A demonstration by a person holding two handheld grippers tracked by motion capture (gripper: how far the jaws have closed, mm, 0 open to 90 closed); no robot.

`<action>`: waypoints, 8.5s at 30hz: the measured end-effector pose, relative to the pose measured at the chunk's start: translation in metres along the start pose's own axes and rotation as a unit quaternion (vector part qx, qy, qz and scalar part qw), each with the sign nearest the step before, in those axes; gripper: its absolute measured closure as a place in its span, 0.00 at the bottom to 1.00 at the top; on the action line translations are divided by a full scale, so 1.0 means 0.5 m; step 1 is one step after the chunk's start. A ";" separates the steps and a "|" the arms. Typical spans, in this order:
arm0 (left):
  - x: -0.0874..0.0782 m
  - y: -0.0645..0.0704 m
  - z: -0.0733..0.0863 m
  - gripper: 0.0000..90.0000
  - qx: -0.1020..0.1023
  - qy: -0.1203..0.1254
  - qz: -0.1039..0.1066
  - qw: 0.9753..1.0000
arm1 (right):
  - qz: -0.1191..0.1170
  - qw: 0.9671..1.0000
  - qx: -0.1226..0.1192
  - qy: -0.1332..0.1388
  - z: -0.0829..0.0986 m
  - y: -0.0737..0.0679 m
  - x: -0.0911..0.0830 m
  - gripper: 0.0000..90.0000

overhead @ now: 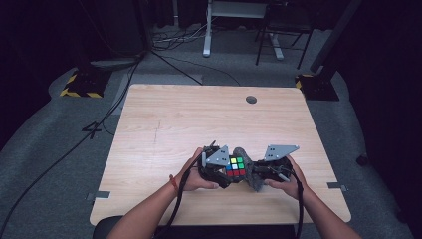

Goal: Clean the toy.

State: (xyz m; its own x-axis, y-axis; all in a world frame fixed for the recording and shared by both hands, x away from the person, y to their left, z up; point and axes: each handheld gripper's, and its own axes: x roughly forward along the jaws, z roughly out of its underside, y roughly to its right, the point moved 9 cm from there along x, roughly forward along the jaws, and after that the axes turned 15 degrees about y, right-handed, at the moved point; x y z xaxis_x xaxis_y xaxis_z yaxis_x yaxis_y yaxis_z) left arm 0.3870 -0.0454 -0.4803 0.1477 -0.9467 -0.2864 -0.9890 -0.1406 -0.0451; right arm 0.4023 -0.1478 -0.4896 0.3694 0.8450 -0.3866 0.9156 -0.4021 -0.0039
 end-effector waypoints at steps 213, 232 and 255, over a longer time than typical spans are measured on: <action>-0.048 -0.036 0.121 0.18 0.001 -0.143 -0.021 0.990 | -0.011 0.998 -0.041 -0.039 0.061 -0.038 0.078 0.51; -0.054 -0.029 0.132 0.28 -0.005 -0.137 -0.007 0.991 | -0.010 0.999 -0.028 -0.021 0.051 -0.035 0.074 0.48; -0.062 -0.025 0.136 0.36 0.008 -0.140 0.000 0.990 | -0.004 1.000 -0.023 -0.013 0.045 -0.013 0.064 0.51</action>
State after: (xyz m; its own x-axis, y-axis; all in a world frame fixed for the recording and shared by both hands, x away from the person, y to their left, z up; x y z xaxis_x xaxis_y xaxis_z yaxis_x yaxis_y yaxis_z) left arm 0.3947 0.0053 -0.5361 0.1444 -0.8288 -0.5406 -0.9893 -0.1338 -0.0591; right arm 0.4048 -0.1261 -0.5229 0.3577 0.8386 -0.4108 0.9252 -0.3780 0.0340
